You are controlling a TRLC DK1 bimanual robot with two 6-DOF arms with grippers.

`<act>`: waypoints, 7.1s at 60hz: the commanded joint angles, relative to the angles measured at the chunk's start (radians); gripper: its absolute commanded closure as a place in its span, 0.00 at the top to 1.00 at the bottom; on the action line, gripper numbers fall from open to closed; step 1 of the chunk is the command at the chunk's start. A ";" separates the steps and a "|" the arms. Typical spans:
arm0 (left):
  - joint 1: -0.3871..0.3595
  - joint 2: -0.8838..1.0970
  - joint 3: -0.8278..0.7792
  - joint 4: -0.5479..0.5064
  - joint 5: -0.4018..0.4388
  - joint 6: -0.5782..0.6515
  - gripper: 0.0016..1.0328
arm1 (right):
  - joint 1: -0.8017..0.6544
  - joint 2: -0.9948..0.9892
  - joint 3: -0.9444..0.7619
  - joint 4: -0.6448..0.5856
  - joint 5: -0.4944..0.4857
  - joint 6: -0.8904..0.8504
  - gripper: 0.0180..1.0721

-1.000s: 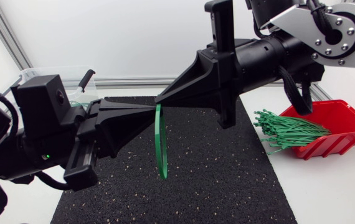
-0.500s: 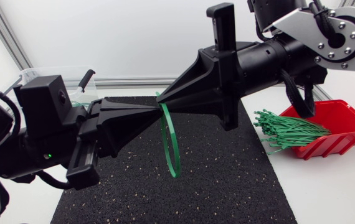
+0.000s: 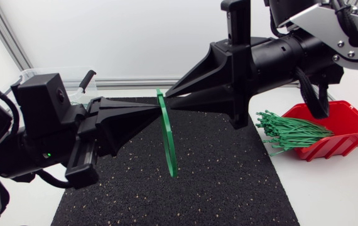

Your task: Take a green cable tie from the red box, thread the tail through the head to close it, then place it in the transparent bin on the left.

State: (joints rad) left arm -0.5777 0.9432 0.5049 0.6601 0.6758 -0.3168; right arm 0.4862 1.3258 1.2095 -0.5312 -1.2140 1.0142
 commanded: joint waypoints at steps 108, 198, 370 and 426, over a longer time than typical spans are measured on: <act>-0.125 -0.035 0.021 -0.047 -0.009 0.012 0.03 | -0.001 0.125 0.025 0.086 0.077 0.029 0.05; 0.398 0.100 0.313 -0.553 -0.509 0.398 0.03 | -0.187 -0.031 0.035 -0.293 0.953 -0.821 0.96; 0.668 -0.037 0.216 -0.849 -0.656 0.380 0.97 | -0.337 -1.261 -0.682 -0.072 1.389 -1.077 0.96; 0.618 -0.695 -0.331 -0.623 -0.664 0.333 0.97 | -0.459 -1.314 -1.119 0.435 1.248 -1.029 0.96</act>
State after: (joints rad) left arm 0.0502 0.2848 0.2169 0.0418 0.0174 0.0364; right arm 0.0414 0.0231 0.1383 -0.1333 0.0471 -0.0368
